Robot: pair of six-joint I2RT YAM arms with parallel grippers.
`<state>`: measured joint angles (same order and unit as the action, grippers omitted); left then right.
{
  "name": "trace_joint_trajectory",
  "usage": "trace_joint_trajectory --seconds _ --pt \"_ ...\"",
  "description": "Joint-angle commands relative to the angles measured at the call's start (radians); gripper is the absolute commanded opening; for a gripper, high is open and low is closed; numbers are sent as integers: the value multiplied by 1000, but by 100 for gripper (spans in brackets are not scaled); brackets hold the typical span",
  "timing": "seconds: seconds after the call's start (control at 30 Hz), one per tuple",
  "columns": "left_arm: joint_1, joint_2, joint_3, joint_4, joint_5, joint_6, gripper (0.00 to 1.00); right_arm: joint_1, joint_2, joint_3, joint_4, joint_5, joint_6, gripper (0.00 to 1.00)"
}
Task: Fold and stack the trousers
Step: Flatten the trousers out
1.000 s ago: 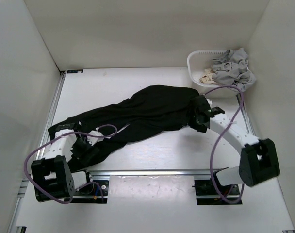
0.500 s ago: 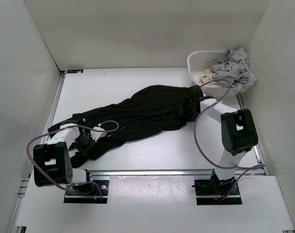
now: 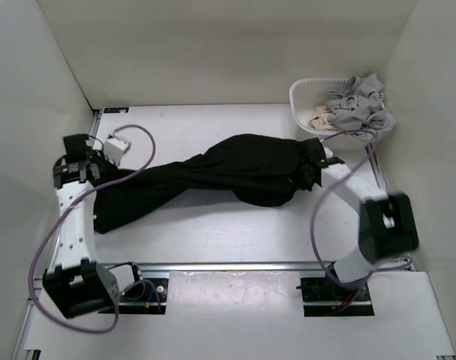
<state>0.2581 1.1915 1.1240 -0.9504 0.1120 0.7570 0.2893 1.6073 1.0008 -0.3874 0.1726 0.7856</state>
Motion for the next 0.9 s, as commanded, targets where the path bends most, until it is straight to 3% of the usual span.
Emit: trace_joint_trajectory --seconds 0.0,0.07,0.17,0.27,0.37,0.5,0.67,0.7,0.73,0.77,0.8,0.83,0.87 --pt "13 -122 175 -54 -44 -31 14 146 -346 56 -196 267 -3 0" --pt "13 -150 285 -66 -101 -42 14 232 -515 135 -421 447 22 0" --pt "13 -159 420 -67 -172 -61 14 378 -667 286 -646 553 122 0" --pt "13 -127 531 -67 -163 -73 14 392 -687 425 -747 522 98 0" --pt "13 -20 597 -51 -163 -82 14 383 -580 527 -765 469 -20 0" --pt "13 172 715 -16 -98 -119 14 273 -341 657 -689 421 -173 0" --pt "-31 492 822 -16 -69 -169 14 -43 -112 656 -498 55 -256 3" --pt "-52 540 867 -16 -69 -179 14 -61 -21 677 -489 -25 -266 9" --pt "-62 639 893 -16 -69 -179 18 -70 24 706 -508 -25 -266 35" --pt "-72 693 925 -16 -69 -192 27 -70 67 740 -527 -16 -278 50" --pt "-88 748 959 -40 -110 -193 64 -70 139 807 -556 1 -289 59" --pt "-123 802 1031 -63 -136 -193 80 -70 163 831 -586 25 -289 85" --pt "-138 891 1059 -88 -161 -193 89 -70 175 840 -629 45 -289 87"
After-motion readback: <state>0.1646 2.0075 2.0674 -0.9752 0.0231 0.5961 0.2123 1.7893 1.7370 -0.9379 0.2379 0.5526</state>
